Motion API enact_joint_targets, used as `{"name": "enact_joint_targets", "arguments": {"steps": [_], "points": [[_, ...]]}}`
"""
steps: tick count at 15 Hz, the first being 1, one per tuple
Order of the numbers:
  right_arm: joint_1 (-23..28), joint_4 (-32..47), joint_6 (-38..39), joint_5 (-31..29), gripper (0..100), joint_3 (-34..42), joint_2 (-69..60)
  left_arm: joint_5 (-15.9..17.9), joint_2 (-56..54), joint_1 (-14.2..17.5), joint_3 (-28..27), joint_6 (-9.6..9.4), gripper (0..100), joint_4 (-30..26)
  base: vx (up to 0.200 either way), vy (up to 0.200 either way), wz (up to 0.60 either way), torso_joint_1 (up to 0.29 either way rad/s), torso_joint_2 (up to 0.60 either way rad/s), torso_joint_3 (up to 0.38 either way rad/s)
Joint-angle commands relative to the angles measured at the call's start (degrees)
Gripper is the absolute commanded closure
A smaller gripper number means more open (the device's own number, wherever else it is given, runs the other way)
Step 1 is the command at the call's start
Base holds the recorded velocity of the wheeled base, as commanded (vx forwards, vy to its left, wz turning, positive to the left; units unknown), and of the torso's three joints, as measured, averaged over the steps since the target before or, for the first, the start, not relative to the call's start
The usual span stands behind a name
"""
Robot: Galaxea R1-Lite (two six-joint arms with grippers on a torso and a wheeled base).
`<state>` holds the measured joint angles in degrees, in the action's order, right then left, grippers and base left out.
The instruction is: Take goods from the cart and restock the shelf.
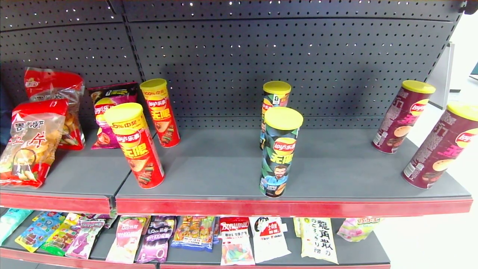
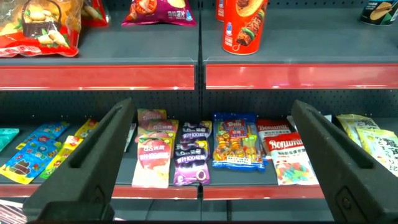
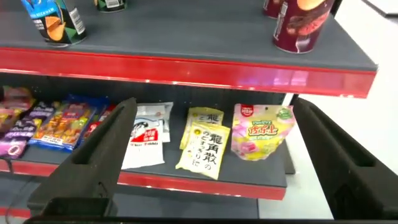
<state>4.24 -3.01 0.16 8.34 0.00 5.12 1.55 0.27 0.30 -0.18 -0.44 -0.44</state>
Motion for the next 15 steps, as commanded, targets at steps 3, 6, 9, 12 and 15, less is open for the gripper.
{"name": "enact_joint_targets", "arguments": {"steps": [3,6,9,12,15], "points": [[-0.02,-0.59,-4.73,-3.59,0,0.00,0.33,0.12,0.00,0.05,0.01,-0.09,0,0.00,0.000,0.000,0.00,0.000,0.00,0.000],[-0.20,0.20,0.37,-8.69,0,0.00,0.50,0.12,0.00,0.05,0.01,-0.09,0,0.00,0.000,0.000,0.00,0.000,0.00,0.000],[-5.91,3.27,-0.51,-6.23,0,-0.09,-1.43,0.12,0.00,0.05,0.01,-0.09,0,0.00,0.000,0.000,0.00,0.000,0.00,0.000],[-4.51,3.19,-0.25,-6.32,0,0.00,-5.12,0.12,0.00,0.05,0.01,-0.18,0,0.00,0.000,0.000,0.00,0.000,0.00,0.000],[-4.42,3.19,-0.16,-7.46,0,0.00,-5.12,0.12,0.00,0.05,0.01,-0.09,0,0.00,0.000,0.000,0.00,0.000,0.00,0.000]]}}
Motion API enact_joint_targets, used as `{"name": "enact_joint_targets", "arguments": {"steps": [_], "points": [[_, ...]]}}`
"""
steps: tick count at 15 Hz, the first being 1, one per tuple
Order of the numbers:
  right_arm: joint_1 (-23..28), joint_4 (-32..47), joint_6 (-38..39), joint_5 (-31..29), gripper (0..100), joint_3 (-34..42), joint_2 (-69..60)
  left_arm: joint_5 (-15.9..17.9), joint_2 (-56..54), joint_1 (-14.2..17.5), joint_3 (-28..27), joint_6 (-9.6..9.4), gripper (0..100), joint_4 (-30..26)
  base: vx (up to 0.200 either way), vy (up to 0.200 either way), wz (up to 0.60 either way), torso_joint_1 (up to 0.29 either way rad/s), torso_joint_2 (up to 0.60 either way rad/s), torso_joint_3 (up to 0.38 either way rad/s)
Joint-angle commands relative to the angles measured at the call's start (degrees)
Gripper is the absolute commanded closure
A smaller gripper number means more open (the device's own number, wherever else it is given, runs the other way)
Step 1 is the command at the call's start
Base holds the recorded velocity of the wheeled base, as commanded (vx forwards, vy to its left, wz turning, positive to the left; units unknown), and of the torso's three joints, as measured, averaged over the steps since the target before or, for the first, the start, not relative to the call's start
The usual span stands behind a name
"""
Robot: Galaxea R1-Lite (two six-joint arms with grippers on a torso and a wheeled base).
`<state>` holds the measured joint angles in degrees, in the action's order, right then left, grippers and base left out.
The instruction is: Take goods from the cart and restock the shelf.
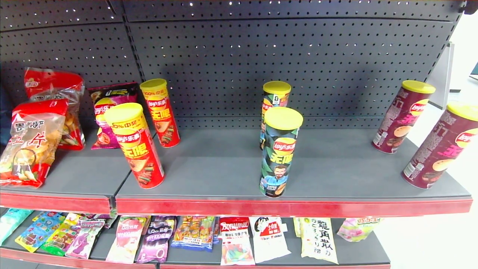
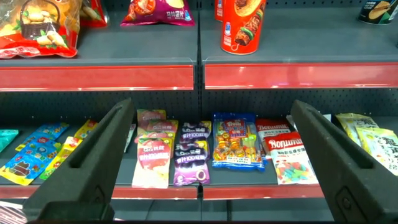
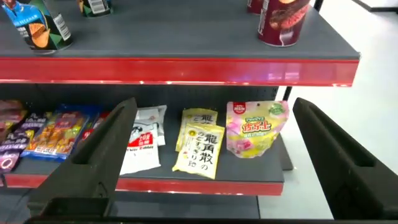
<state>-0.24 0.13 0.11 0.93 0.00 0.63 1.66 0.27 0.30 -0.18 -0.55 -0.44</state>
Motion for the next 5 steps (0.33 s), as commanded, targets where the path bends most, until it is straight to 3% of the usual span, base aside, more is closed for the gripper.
{"name": "enact_joint_targets", "arguments": {"steps": [1,5], "points": [[0.07,0.04,-0.11,-0.05,0,0.00,-0.63,0.01,0.00,0.05,0.01,-0.07,0,0.00,0.000,0.000,0.00,0.000,0.00,0.000],[0.07,0.04,-0.02,-0.22,0,0.00,-0.63,-0.08,0.00,0.05,0.01,-0.07,0,0.00,0.000,0.000,0.00,0.000,0.00,0.000]]}}
